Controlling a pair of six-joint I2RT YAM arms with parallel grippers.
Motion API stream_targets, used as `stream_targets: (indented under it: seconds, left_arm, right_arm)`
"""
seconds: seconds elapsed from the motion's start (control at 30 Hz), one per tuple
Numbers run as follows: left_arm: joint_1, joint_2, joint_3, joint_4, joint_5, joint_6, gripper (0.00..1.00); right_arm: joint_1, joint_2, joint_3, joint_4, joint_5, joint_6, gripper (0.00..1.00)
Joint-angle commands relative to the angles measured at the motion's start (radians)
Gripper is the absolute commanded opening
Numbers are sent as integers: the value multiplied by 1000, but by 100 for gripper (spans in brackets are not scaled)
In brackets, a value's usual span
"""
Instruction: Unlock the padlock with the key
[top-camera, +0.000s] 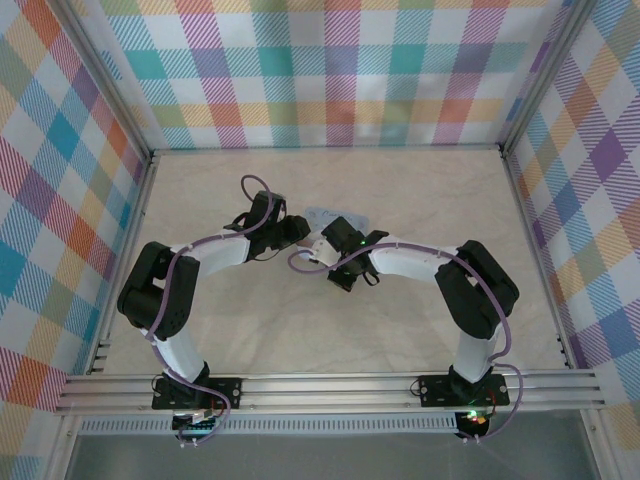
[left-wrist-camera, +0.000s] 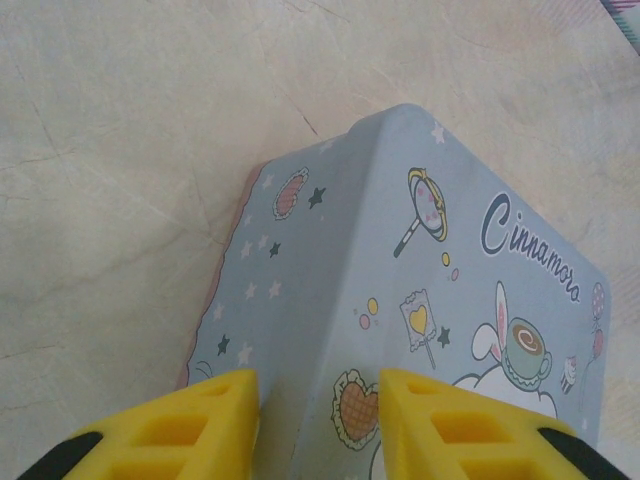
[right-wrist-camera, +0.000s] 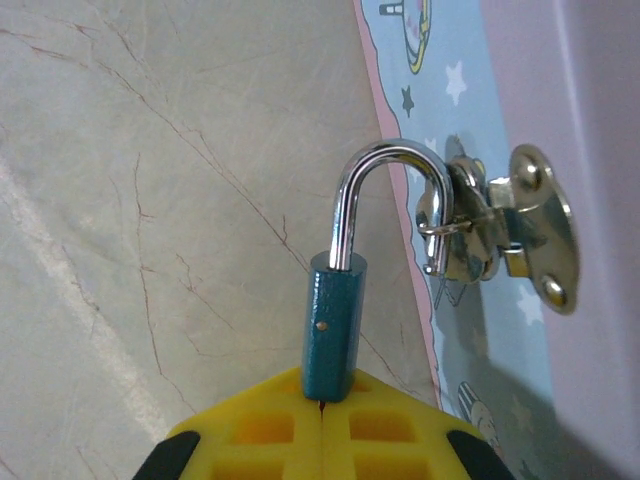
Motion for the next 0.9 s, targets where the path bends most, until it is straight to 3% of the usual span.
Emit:
stream_targets:
  seconds: [0.0, 0.87]
  left_arm:
    - [15, 17, 4, -16, 30, 13, 35]
    - [24, 24, 20, -30, 53, 22, 35]
  right_arm:
    - [0, -33, 4, 23, -10, -28, 2]
    - [0, -59, -36, 50, 14, -94, 2]
